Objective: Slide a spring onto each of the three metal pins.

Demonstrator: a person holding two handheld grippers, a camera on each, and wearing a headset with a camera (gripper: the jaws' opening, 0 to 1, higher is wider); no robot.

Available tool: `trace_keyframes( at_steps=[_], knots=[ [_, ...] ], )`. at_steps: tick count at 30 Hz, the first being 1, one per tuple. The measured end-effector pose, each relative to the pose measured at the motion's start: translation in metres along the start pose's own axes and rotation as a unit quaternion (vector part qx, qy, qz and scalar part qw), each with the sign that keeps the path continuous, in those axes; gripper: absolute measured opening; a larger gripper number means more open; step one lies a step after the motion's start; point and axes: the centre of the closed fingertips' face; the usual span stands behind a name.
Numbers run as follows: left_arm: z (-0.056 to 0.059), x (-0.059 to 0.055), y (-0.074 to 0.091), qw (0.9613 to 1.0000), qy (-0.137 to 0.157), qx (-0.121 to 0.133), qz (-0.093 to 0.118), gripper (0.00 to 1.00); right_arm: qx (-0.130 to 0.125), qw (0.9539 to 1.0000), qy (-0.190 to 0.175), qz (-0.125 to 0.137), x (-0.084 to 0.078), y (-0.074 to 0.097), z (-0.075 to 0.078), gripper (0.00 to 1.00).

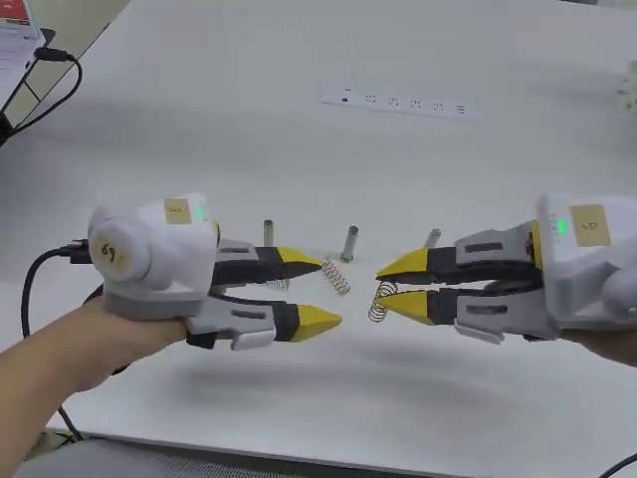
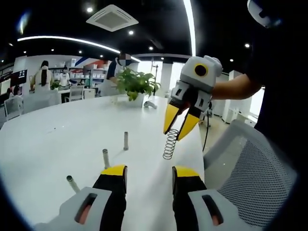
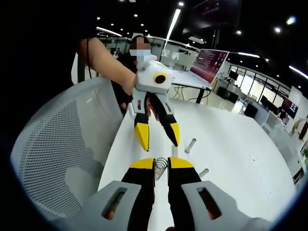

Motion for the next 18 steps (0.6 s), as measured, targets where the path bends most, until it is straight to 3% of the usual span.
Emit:
trace_keyframes(
  at_steps=[7,18],
  knots=[
    [-0.008,0.007,0.011,0.9999,0.000,0.010,0.012,0.38,-0.005,1.0000,0.000,0.000,0.001,0.001,0.003,0.06],
    [-0.015,0.005,0.020,1.0000,-0.006,0.006,0.005,0.44,-0.013,0.9999,-0.005,-0.003,-0.004,0.005,0.008,0.06]
  ],
)
Point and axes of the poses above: the centre of the closed fingertips' face, and the gripper's own axes: y roughly backward along the fingers, z roughly to its right, x roughly out of its top, and after that the axes turned 7 degrees about x, right-handed
